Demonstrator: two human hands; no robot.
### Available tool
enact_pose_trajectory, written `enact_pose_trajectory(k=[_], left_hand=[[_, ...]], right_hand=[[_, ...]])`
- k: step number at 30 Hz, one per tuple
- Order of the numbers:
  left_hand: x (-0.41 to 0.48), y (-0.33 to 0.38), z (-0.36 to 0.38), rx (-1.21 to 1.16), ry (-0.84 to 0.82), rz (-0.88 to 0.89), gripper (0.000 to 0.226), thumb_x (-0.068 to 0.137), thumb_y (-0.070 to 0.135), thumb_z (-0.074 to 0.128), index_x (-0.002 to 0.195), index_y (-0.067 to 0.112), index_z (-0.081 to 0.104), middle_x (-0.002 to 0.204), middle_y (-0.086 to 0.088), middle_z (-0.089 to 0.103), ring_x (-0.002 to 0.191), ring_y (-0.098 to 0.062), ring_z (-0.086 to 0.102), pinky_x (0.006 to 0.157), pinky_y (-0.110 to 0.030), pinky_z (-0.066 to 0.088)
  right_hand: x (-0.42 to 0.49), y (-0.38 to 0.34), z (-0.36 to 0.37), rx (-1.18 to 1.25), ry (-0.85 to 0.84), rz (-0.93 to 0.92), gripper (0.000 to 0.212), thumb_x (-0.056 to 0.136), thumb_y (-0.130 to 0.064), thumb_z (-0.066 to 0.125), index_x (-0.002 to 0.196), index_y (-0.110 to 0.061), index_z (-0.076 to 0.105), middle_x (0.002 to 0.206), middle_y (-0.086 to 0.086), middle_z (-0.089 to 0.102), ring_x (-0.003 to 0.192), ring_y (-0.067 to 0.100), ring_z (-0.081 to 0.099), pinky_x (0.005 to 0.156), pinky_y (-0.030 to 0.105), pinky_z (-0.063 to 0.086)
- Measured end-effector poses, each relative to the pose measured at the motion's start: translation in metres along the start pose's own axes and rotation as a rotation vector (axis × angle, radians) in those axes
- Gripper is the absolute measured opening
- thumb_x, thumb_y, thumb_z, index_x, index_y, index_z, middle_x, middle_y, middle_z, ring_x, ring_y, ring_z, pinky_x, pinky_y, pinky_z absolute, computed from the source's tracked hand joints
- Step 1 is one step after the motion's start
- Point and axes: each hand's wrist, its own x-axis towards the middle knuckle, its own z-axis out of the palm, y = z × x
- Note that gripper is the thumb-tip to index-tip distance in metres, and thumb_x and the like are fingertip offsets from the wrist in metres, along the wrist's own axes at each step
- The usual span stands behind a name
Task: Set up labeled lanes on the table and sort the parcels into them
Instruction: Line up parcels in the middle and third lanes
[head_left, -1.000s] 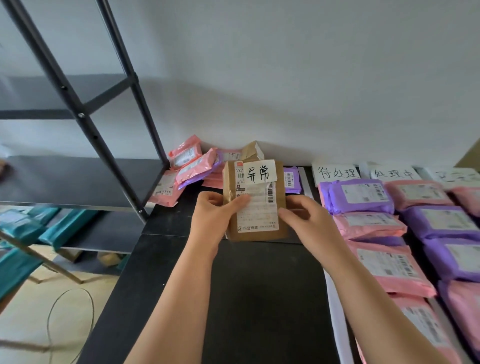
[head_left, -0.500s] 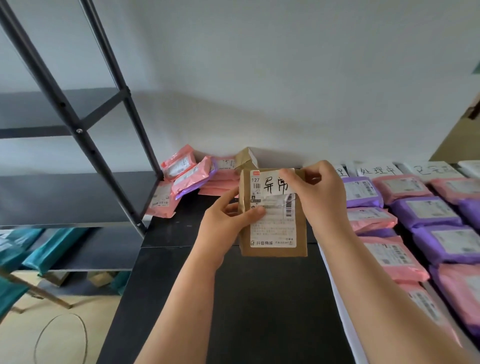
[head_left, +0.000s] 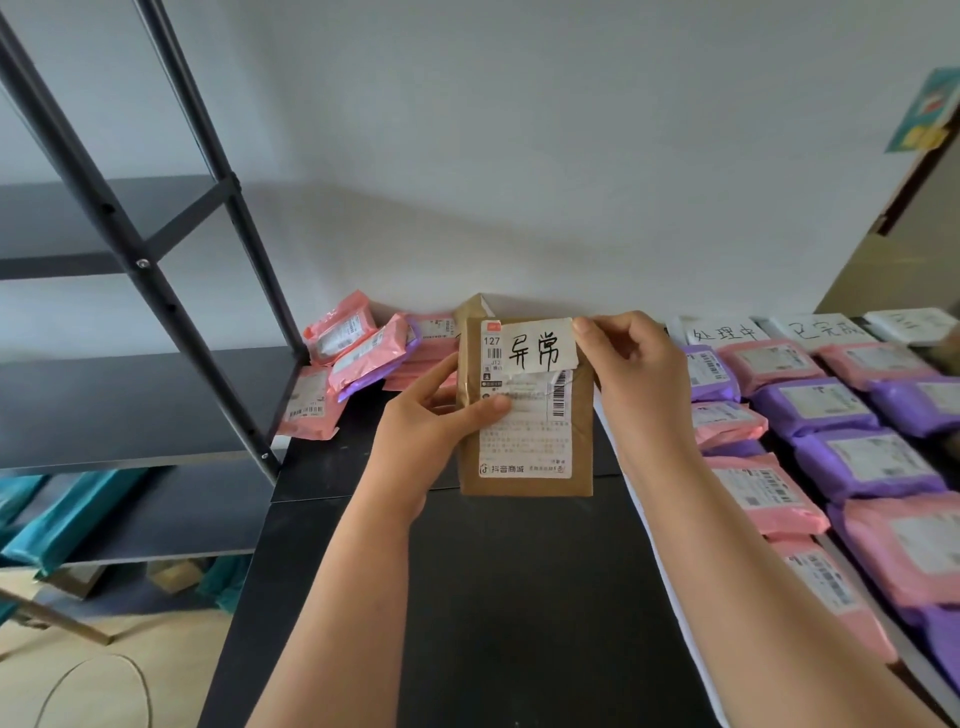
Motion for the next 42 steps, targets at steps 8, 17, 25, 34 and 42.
enact_pose_trajectory(k=[8,17,25,34,42], left_hand=[[-0.003,0.004,-0.003,-0.016,0.020,-0.022,0.057,0.073,0.027,0.082,0.126,0.033,0.062,0.100,0.006,0.076,0.090,-0.013,0.074,0.077,-0.030,0.060],[-0.009,0.002,-0.005,-0.003,0.003,-0.050,0.037,0.080,0.023,0.079,0.113,0.034,0.067,0.094,0.004,0.077,0.087,-0.013,0.075,0.081,-0.031,0.058],[-0.004,-0.004,-0.013,-0.048,0.113,-0.084,0.090,0.058,0.045,0.088,0.138,0.027,0.050,0.106,0.002,0.075,0.092,-0.016,0.074,0.092,-0.044,0.056],[-0.002,-0.003,-0.011,-0.093,0.193,-0.078,0.058,0.071,0.040,0.083,0.116,0.013,0.059,0.101,0.000,0.076,0.089,-0.015,0.074,0.088,-0.038,0.058],[-0.001,0.001,-0.017,-0.028,0.074,-0.001,0.061,0.065,0.048,0.087,0.116,0.023,0.064,0.112,0.006,0.073,0.108,-0.018,0.069,0.101,-0.047,0.050]], right_hand=[[-0.016,-0.001,0.001,-0.083,-0.078,-0.038,0.024,0.090,-0.033,0.070,0.111,-0.031,0.058,0.107,-0.015,0.064,0.097,0.001,0.062,0.076,0.020,0.053],[-0.019,0.001,-0.003,-0.218,-0.137,-0.137,0.030,0.093,-0.033,0.066,0.122,-0.024,0.064,0.114,-0.008,0.065,0.098,0.003,0.062,0.077,0.020,0.054],[-0.031,0.003,-0.007,-0.164,-0.261,-0.081,0.044,0.093,-0.034,0.066,0.134,-0.034,0.053,0.124,-0.018,0.059,0.110,-0.003,0.056,0.072,0.006,0.046],[-0.043,0.005,-0.011,-0.154,-0.387,-0.022,0.018,0.093,-0.037,0.064,0.109,-0.043,0.056,0.100,-0.027,0.064,0.090,-0.020,0.058,0.066,0.004,0.047],[-0.041,0.005,-0.017,-0.099,-0.338,-0.020,0.029,0.093,-0.029,0.067,0.108,-0.053,0.058,0.102,-0.030,0.067,0.096,-0.018,0.059,0.069,0.004,0.048]])
